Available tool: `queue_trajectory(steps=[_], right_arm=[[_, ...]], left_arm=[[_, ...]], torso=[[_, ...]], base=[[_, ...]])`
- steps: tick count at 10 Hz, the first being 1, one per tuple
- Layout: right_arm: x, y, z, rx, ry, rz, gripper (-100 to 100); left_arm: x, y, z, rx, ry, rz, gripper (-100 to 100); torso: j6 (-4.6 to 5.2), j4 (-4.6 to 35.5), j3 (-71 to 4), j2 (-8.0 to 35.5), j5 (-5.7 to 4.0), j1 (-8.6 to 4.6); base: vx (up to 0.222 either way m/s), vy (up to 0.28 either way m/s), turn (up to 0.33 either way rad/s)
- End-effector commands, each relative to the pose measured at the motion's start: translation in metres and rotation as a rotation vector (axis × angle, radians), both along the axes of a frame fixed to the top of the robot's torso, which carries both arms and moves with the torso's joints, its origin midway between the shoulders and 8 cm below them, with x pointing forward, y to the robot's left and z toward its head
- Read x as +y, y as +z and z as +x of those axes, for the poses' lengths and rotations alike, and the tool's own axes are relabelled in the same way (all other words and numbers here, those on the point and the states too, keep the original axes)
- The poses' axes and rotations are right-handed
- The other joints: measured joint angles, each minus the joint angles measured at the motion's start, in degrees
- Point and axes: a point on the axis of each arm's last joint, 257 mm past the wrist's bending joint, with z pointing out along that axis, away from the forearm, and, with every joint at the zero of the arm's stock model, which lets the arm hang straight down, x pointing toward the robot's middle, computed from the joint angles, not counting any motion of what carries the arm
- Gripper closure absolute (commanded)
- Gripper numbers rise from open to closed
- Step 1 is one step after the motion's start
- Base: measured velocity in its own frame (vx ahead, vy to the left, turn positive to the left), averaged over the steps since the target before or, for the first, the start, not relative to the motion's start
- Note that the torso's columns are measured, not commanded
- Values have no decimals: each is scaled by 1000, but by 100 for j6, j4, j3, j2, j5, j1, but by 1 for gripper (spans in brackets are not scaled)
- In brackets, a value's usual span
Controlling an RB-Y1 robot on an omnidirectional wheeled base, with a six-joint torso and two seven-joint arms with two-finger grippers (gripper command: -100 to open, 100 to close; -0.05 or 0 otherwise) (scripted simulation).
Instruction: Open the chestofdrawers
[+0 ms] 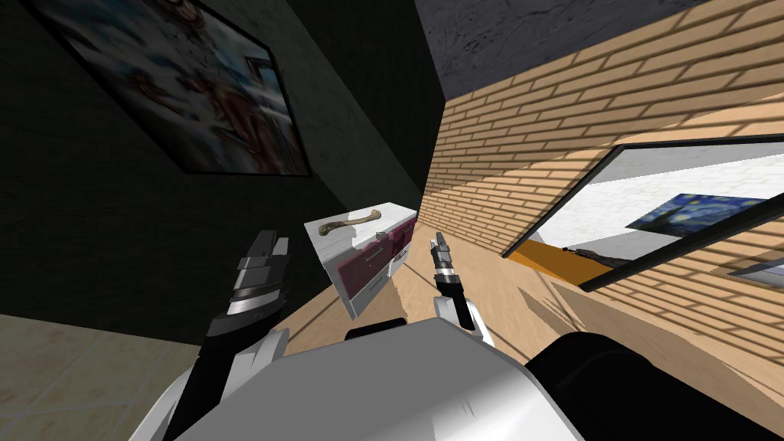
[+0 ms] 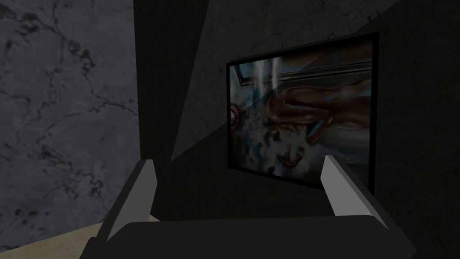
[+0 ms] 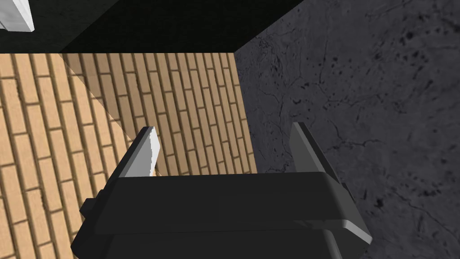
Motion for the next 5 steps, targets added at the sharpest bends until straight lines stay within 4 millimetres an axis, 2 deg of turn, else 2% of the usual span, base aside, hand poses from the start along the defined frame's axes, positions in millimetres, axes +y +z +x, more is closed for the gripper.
queue_trajectory(steps=[1, 5], right_arm=[[0, 0, 0, 0, 0, 0, 0], [0, 0, 0, 0, 0, 0, 0]], left_arm=[[0, 0, 0, 0, 0, 0, 0], [0, 0, 0, 0, 0, 0, 0]], torso=[[0, 235, -467, 232, 0, 0], [0, 1846, -3692, 1845, 0, 0]], base=[[0, 0, 0], [0, 0, 0]])
